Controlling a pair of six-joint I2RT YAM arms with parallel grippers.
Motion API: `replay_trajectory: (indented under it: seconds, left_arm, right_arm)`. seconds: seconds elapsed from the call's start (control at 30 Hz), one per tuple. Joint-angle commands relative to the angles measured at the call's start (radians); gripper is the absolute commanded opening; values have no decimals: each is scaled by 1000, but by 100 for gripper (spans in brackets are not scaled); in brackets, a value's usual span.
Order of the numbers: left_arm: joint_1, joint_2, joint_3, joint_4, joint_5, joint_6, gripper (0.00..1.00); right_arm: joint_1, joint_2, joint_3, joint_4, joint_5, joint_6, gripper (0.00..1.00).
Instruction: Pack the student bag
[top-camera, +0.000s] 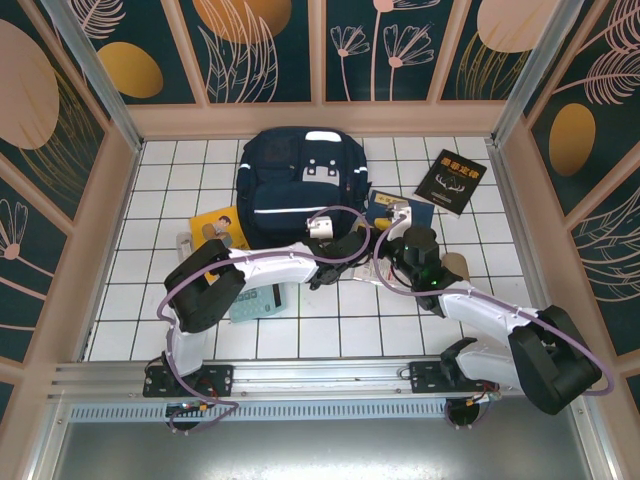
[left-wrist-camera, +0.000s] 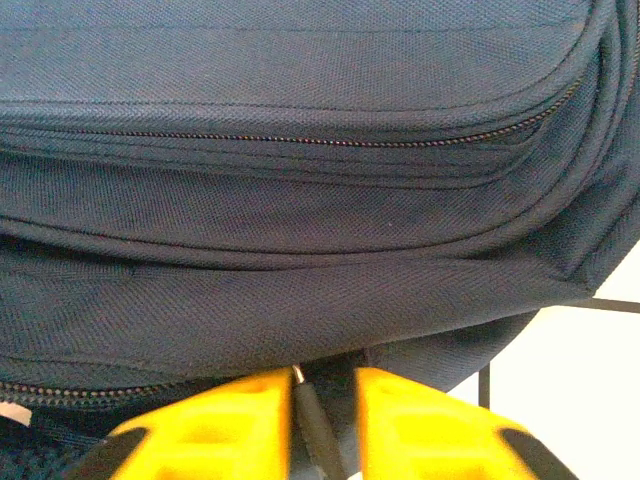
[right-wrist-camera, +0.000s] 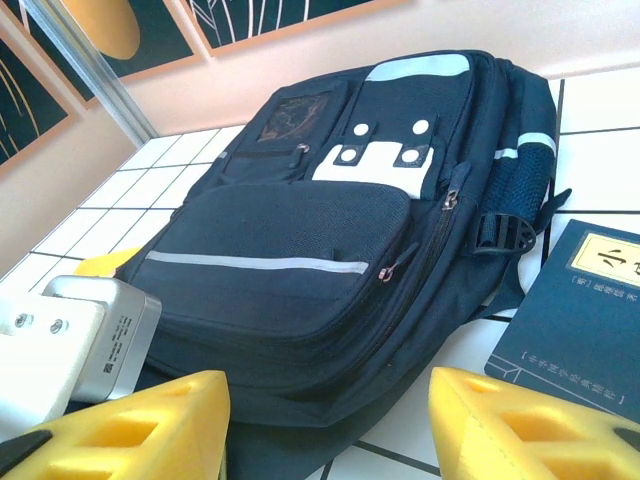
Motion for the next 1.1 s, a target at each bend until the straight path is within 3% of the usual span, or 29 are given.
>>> replay_trajectory:
  seconds: [0.0, 0.17, 0.37, 0.53, 0.73, 1.07]
  left_arm:
    - [0, 5, 1, -45, -21, -6, 14]
    - [0, -39, -25, -31, -20, -3, 0]
    - [0, -120, -84, 25, -16, 6, 0]
    - [0, -212, -169, 125, -7, 36, 0]
    - [-1, -308, -246, 191, 4, 58, 0]
    - [0, -411, -326, 346, 51, 167, 0]
  right_arm:
    - [4, -26, -6, 38, -13, 15, 56]
    - [-1, -28, -9, 37, -6, 24, 56]
    - [-11, -18, -17, 46, -10, 81, 59]
    - [-84, -2, -33, 74, -42, 158, 61]
    - [-124, 114, 4, 82, -106, 283, 63]
    - [-110, 305, 94, 119, -214, 427, 63]
